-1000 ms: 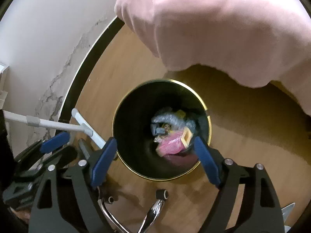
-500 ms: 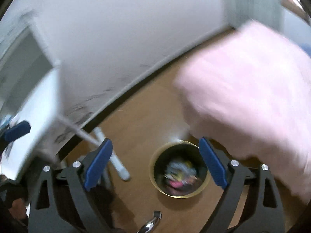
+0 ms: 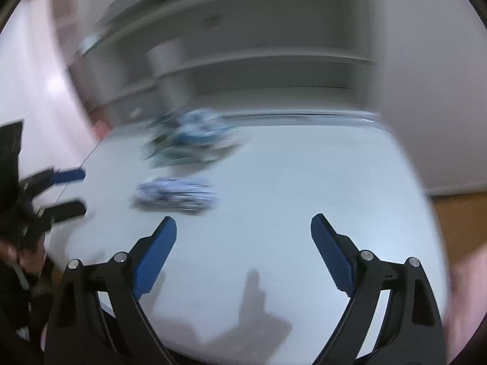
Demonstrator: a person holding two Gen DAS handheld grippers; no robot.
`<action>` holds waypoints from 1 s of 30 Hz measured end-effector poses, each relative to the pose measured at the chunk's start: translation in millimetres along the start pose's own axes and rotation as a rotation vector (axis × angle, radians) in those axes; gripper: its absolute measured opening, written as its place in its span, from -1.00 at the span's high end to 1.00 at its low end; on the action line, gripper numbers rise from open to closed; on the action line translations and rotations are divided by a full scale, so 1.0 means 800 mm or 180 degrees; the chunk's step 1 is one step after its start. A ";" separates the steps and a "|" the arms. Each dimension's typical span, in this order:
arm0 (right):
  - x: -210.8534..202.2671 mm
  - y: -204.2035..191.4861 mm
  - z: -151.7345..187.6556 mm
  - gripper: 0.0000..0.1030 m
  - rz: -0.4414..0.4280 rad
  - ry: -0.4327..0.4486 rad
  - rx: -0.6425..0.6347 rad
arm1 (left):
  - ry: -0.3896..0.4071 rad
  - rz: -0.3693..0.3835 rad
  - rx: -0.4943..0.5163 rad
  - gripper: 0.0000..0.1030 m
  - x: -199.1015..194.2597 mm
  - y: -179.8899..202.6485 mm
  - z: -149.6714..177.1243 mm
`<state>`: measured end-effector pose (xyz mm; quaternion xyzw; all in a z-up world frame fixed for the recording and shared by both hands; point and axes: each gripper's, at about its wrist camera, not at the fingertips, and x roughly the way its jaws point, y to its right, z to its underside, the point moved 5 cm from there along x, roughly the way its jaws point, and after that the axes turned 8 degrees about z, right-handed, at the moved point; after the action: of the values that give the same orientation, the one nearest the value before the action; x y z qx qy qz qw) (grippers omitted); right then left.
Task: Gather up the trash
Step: 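Grasp the crumpled foil wrapper with the right tool while the left tool grasps the clear ring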
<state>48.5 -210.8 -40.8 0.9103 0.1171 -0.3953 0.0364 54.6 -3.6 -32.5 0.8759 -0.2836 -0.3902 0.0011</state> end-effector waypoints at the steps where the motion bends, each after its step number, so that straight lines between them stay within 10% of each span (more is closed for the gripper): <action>1: 0.013 -0.014 -0.004 -0.69 -0.0045 -0.0050 -0.0097 | -0.0026 -0.0035 -0.0110 -0.88 -0.002 -0.021 0.009; 10: 0.123 -0.087 -0.037 -0.68 -0.0131 -0.0312 -0.1224 | -0.0252 0.0098 -0.0222 -0.88 0.022 -0.075 0.037; 14: 0.119 -0.088 -0.024 0.07 -0.0145 -0.0297 -0.1331 | -0.0264 0.0134 -0.0213 -0.87 0.031 -0.075 0.030; 30: -0.003 0.035 0.037 0.15 0.0181 -0.0094 -0.0161 | -0.0459 -0.0137 0.0285 -0.75 0.130 -0.044 -0.021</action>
<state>32.7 -243.1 -60.3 0.9061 0.1007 -0.4044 0.0724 138.8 -29.5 -99.5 0.8507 -0.2812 -0.4391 -0.0668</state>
